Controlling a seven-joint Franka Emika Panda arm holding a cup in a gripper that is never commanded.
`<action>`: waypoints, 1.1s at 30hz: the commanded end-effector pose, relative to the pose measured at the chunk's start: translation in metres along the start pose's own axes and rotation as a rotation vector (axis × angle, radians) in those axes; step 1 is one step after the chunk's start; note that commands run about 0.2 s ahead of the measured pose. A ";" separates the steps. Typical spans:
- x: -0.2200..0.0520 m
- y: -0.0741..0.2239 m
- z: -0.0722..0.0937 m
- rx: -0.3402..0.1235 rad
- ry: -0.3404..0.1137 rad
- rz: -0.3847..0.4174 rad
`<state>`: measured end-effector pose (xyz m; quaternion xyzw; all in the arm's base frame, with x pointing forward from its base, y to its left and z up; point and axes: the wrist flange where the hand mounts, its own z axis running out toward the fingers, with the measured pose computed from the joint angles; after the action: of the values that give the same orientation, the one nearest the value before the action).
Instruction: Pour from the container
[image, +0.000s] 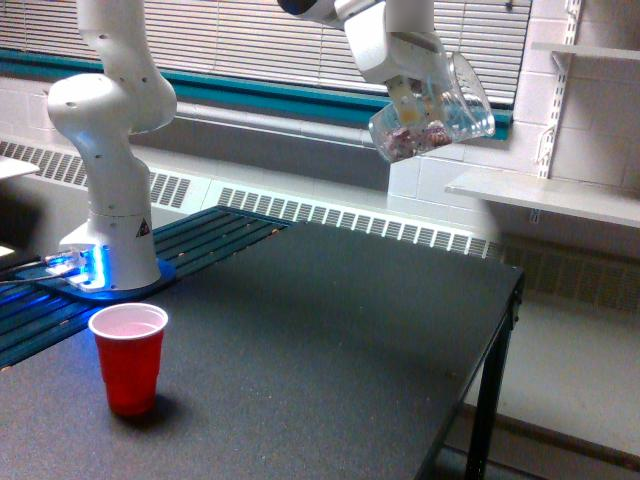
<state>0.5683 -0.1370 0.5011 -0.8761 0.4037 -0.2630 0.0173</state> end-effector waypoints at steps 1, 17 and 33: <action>0.004 0.002 0.000 -0.004 0.005 0.004; -0.030 0.029 -0.011 -0.021 0.064 0.012; -0.068 0.084 -0.010 -0.105 0.075 0.050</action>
<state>0.4834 -0.1352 0.4675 -0.8711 0.4049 -0.2756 -0.0369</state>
